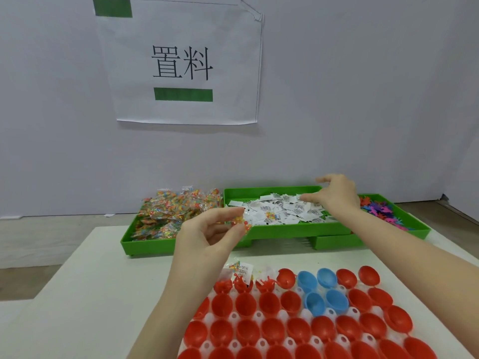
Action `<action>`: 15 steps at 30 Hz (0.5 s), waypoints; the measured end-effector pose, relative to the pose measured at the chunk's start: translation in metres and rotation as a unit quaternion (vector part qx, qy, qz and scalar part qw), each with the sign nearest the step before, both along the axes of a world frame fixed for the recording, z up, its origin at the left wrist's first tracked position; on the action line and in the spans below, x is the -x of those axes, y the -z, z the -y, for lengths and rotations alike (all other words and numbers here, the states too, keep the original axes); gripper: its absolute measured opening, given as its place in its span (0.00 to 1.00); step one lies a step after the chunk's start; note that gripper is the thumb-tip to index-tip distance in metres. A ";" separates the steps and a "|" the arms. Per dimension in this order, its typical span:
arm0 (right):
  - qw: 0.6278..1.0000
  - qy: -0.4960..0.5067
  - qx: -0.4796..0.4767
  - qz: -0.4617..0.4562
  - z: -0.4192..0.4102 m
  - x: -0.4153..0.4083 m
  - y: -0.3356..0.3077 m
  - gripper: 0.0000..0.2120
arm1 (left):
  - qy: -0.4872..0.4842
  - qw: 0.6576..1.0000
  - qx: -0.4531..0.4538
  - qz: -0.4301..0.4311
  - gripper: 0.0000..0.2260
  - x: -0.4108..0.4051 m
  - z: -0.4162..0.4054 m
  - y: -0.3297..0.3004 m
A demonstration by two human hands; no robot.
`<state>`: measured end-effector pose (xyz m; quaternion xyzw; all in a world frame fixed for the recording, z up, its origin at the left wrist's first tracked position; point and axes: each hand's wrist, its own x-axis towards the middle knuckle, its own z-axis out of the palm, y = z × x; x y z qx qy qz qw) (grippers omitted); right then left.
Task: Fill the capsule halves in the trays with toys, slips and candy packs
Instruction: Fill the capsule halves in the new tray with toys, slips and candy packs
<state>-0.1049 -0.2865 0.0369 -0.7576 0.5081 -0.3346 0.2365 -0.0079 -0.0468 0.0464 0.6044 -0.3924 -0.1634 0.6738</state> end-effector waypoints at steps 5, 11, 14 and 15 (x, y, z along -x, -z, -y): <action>1.000 0.002 -0.031 -0.001 -0.004 0.002 -0.008 0.37 | -0.003 1.000 -0.012 0.007 0.10 0.000 0.001 0.001; 0.945 -0.211 -0.150 0.199 -0.069 0.009 -0.039 0.11 | 0.021 1.000 -0.014 -0.013 0.09 0.007 0.003 -0.001; 0.900 -0.324 -0.219 0.193 -0.112 0.015 -0.044 0.16 | 0.085 0.996 -0.005 -0.028 0.06 0.020 0.003 -0.005; 0.895 -0.338 -0.218 0.196 -0.121 0.017 -0.045 0.16 | 0.106 0.994 0.005 -0.038 0.07 0.024 0.003 -0.006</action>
